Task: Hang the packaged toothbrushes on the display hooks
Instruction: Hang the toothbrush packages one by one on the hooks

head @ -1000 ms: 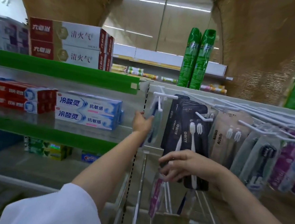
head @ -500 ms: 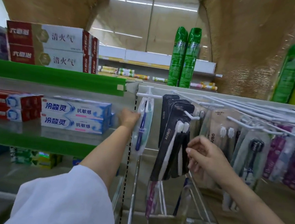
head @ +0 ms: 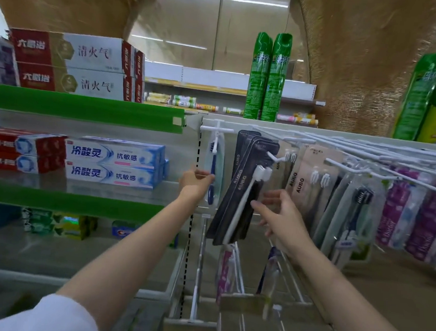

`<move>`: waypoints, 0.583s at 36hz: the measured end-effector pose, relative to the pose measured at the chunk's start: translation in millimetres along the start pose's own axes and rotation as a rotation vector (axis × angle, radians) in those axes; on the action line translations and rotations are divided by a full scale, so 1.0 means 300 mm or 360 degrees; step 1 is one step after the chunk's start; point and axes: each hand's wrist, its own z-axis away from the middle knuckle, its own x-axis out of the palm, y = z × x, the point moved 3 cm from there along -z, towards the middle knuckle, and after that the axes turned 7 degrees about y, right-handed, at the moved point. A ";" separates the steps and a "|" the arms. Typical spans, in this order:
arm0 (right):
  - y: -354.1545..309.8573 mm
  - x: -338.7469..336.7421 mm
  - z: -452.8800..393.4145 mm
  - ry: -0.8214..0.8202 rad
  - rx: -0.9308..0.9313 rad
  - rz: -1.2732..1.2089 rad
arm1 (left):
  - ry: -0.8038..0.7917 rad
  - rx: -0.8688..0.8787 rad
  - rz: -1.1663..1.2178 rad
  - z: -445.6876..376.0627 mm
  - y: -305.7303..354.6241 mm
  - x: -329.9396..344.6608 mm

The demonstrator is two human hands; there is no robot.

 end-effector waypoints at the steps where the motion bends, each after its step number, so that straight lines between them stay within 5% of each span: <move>1: 0.000 0.005 0.000 0.0027 0.0015 -0.0008 | -0.0041 0.0008 0.0016 0.015 -0.008 0.004; 21: 0.033 -0.011 0.046 -0.0076 0.0085 -0.0348 | -0.0323 0.0089 0.0168 0.135 -0.060 0.026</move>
